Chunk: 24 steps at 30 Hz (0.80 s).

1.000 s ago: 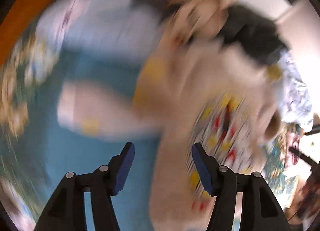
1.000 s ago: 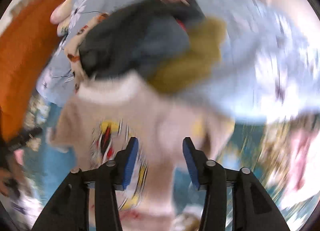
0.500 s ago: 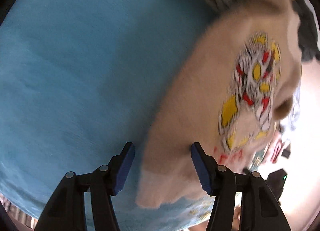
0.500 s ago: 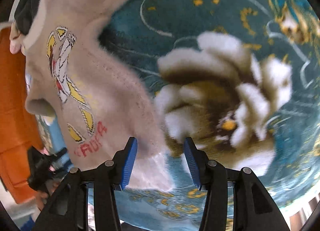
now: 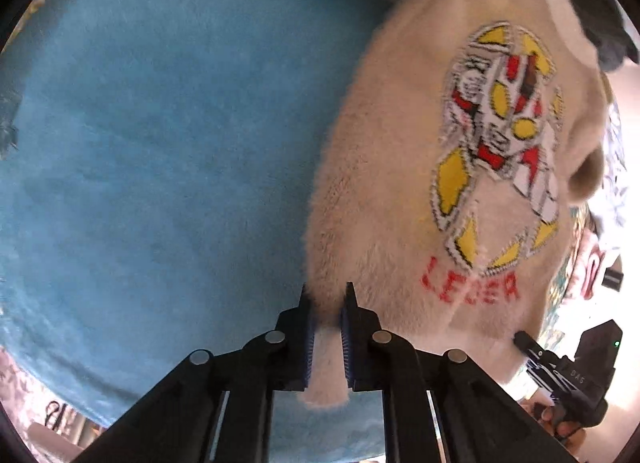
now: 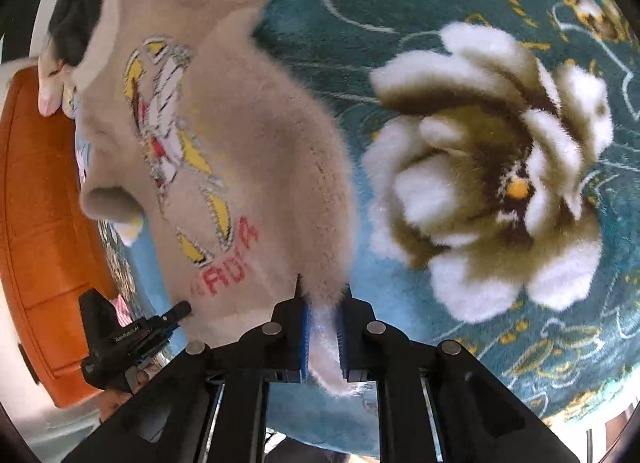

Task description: Fold clothes

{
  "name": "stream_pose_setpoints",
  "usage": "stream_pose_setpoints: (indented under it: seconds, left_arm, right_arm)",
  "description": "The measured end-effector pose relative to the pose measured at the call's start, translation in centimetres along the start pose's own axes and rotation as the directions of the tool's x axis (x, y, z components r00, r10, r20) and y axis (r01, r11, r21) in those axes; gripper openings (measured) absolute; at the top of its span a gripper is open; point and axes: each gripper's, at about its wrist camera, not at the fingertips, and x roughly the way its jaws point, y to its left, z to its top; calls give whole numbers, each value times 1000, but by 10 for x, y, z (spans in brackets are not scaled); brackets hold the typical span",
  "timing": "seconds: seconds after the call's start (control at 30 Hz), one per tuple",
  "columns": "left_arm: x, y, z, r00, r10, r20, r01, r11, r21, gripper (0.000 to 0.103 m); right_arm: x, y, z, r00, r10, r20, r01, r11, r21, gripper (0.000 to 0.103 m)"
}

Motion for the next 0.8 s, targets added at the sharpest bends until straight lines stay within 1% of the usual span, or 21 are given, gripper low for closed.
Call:
stream_pose_setpoints:
  seconds: [0.13, 0.2, 0.33, 0.4, 0.5, 0.57, 0.63, 0.7, 0.77, 0.8]
  left_arm:
    - [-10, 2, -28, 1000, 23, -12, -23, 999, 24, 12]
    - [-10, 7, -45, 999, 37, -27, -37, 999, 23, 12]
    - [-3, 23, -77, 997, 51, -50, -52, 998, -25, 12]
    - [1, 27, -90, 998, 48, -45, -50, 998, -44, 12]
    - [2, 21, -99, 999, 43, -26, -44, 998, -40, 12]
    - [1, 12, -100, 999, 31, -39, -33, 999, -35, 14]
    - [-2, 7, -100, 999, 14, -47, -16, 999, -29, 15]
    - [-10, 5, -99, 999, -12, -48, 10, 999, -31, 20]
    - [-20, 5, -98, 999, -30, -39, 28, 999, -34, 27]
    - [-30, 5, -94, 999, -42, -5, 42, 998, -36, 34]
  right_arm:
    - [-6, 18, -13, 1000, -17, -21, 16, 998, -56, 10]
    - [-7, 18, -22, 999, -26, -34, 24, 998, -62, 10]
    - [-2, 9, -50, 995, -47, -85, 44, 998, -32, 10]
    - [2, 1, -62, 993, -55, -104, 54, 998, -16, 10]
    - [5, -4, -71, 990, -67, -125, 69, 997, 16, 10]
    - [0, 0, -67, 991, -65, -115, 68, 997, 24, 10]
    - [-5, 10, -64, 991, -73, -109, 74, 997, 6, 12]
    - [-10, 22, -63, 991, -78, -107, 77, 997, -11, 14]
    - [-18, 28, -60, 990, -115, -83, 114, 993, -24, 19]
    - [-24, 29, -59, 989, -133, -64, 132, 991, -27, 27]
